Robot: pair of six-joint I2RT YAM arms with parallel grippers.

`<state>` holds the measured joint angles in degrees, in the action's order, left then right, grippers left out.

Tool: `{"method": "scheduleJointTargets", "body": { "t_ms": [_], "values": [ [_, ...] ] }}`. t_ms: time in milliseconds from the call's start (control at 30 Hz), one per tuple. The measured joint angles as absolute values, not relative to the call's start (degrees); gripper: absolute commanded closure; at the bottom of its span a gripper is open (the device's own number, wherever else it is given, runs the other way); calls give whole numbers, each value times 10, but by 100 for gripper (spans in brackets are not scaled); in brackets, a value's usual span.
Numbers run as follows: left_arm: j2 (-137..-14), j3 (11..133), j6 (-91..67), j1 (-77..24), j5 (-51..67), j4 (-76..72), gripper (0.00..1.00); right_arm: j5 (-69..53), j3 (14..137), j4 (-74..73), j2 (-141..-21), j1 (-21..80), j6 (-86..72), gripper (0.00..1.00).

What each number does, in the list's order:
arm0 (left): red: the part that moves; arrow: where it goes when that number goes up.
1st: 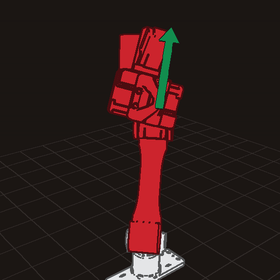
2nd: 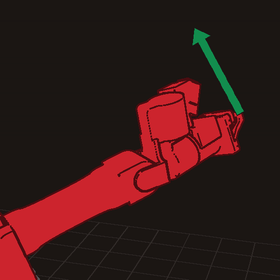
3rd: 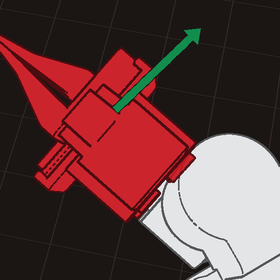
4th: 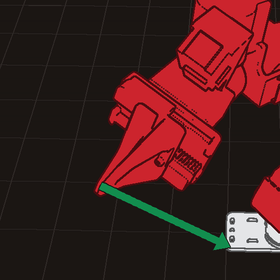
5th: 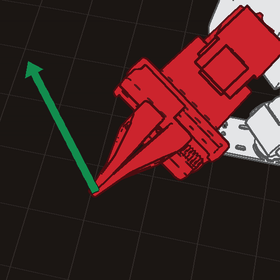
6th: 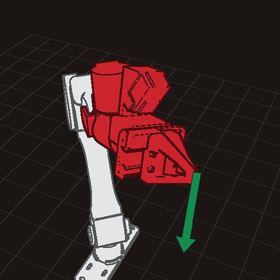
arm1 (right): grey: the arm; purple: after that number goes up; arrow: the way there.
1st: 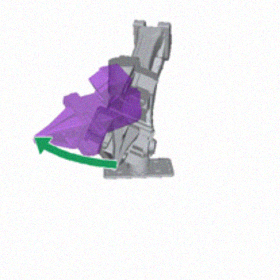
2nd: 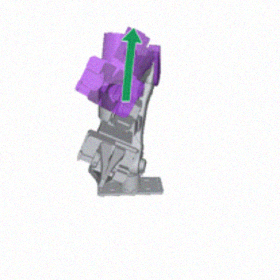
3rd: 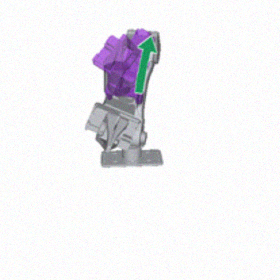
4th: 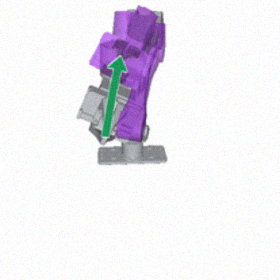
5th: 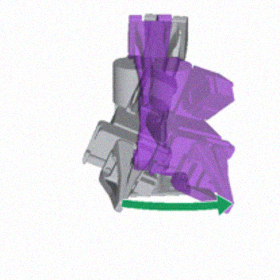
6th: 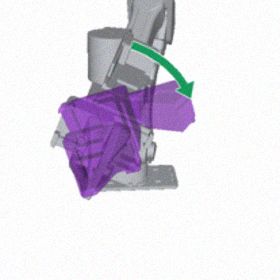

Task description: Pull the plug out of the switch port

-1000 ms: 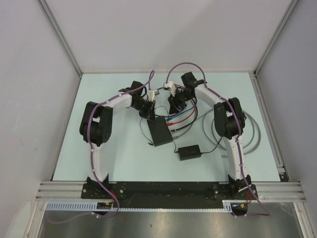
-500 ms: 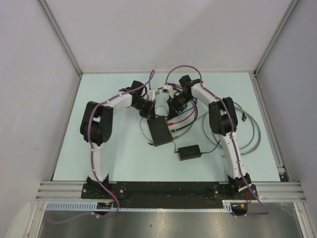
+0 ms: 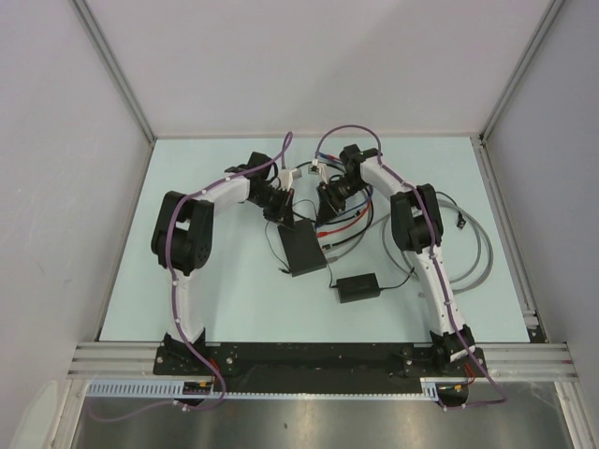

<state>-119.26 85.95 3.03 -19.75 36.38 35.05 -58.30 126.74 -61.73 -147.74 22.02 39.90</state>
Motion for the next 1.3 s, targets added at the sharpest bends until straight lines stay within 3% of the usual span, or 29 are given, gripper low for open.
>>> {"method": "scheduleJointTargets", "body": {
  "t_ms": [633, 1000, 1300],
  "values": [
    [-1200, 870, 30, -203, 364, 351, 100, -605, 1277, -639, -1495, 220, 383, 63],
    [-1201, 871, 30, -206, 364, 351, 100, -641, 1282, -614, -1519, 222, 255, 71],
    [-1201, 871, 30, -206, 364, 350, 100, -629, 1280, -611, -1520, 222, 236, 96]
  ]
}}
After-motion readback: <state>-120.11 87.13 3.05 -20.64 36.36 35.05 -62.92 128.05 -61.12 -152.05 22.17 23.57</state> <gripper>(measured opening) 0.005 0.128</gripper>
